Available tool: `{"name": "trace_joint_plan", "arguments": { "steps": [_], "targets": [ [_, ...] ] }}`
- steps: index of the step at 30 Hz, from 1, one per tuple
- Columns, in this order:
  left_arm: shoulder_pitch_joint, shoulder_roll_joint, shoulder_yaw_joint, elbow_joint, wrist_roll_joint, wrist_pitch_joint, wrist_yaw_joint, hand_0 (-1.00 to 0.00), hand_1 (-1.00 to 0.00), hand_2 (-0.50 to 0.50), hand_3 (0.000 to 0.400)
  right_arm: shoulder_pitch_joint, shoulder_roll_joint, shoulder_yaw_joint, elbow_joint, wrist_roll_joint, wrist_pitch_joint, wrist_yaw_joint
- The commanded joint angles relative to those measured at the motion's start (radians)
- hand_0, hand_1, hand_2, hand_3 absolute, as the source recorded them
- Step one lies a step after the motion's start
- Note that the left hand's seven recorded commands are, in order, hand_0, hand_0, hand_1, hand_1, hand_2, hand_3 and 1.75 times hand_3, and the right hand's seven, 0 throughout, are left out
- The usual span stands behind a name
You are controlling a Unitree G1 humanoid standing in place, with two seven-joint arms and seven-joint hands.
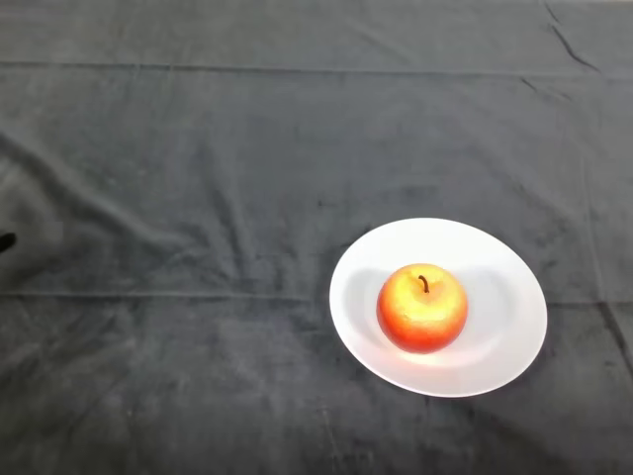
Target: Move the apple to the plate
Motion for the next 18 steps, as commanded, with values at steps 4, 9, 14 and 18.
{"name": "trace_joint_plan", "arguments": {
  "steps": [4, 9, 14, 18],
  "targets": [
    [0.057, 0.075, 0.053, 0.032, -0.031, 0.031, 0.029, 0.0, 0.0, 0.0, 0.0, -0.015, -0.018, -0.0029, -0.003, 0.0181, -0.008, 0.0008],
    [0.066, 0.081, 0.093, 0.033, -0.045, 0.044, 0.051, 0.0, 0.0, 0.0, 0.0, -0.015, -0.018, -0.003, -0.002, 0.0181, -0.008, 0.0009],
    [0.071, 0.079, 0.136, 0.032, -0.064, 0.059, 0.069, 0.0, 0.0, 0.0, 0.0, -0.015, -0.018, -0.003, -0.002, 0.0181, -0.008, 0.001],
    [0.072, 0.075, 0.171, 0.03, -0.083, 0.071, 0.08, 0.0, 0.0, 0.0, 0.0, -0.015, -0.018, -0.0031, -0.002, 0.0181, -0.008, 0.001]
  ]
}}
